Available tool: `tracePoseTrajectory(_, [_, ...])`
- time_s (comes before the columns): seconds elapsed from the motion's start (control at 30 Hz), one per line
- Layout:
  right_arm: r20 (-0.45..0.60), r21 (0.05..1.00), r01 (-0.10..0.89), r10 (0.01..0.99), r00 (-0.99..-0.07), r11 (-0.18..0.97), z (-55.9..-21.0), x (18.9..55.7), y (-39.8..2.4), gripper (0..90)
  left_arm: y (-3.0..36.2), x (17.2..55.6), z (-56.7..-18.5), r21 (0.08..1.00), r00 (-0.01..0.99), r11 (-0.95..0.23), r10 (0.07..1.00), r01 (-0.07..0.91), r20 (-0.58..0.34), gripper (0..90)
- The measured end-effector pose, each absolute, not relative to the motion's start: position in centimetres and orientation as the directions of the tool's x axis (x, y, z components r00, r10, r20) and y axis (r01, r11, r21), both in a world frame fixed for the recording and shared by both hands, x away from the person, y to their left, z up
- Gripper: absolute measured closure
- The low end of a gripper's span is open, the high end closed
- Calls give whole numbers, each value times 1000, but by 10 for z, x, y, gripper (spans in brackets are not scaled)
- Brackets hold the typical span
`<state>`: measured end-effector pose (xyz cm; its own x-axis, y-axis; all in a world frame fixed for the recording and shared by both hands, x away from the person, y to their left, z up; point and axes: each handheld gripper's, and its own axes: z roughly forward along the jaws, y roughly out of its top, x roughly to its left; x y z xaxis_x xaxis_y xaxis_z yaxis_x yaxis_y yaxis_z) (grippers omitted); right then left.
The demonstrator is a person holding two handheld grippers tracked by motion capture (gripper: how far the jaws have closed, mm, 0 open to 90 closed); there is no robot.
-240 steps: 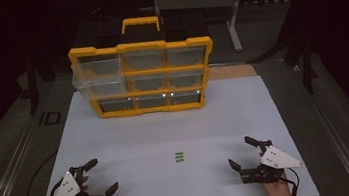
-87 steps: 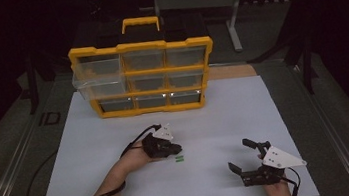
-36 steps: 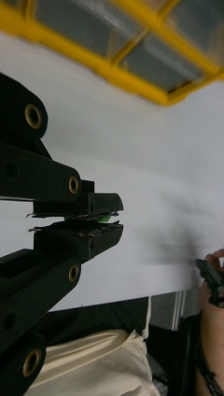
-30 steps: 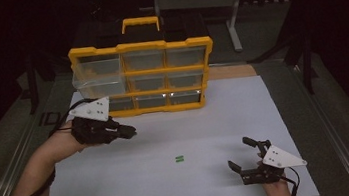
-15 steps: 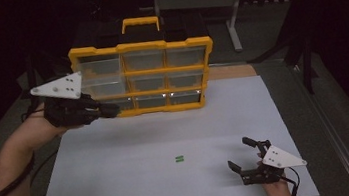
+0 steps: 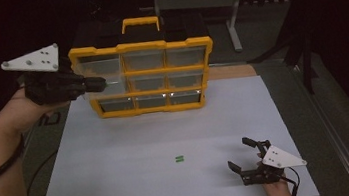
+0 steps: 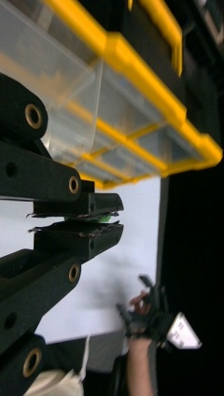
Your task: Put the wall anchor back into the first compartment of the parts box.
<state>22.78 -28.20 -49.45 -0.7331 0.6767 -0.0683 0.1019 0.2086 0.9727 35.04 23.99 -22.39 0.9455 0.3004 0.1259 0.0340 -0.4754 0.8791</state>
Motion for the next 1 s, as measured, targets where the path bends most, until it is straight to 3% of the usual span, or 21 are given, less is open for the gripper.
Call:
tracePoseTrajectory(0.4, [-69,971,103,668,-741,215,-496,228,-281,85,255,378,-225,917,885,-386,456,104,92,837])
tracePoseTrajectory(1.0, [-65,970,110,666,-743,218,-497,229,-282,85,250,406,-248,852,808,-445,588,275,46,826])
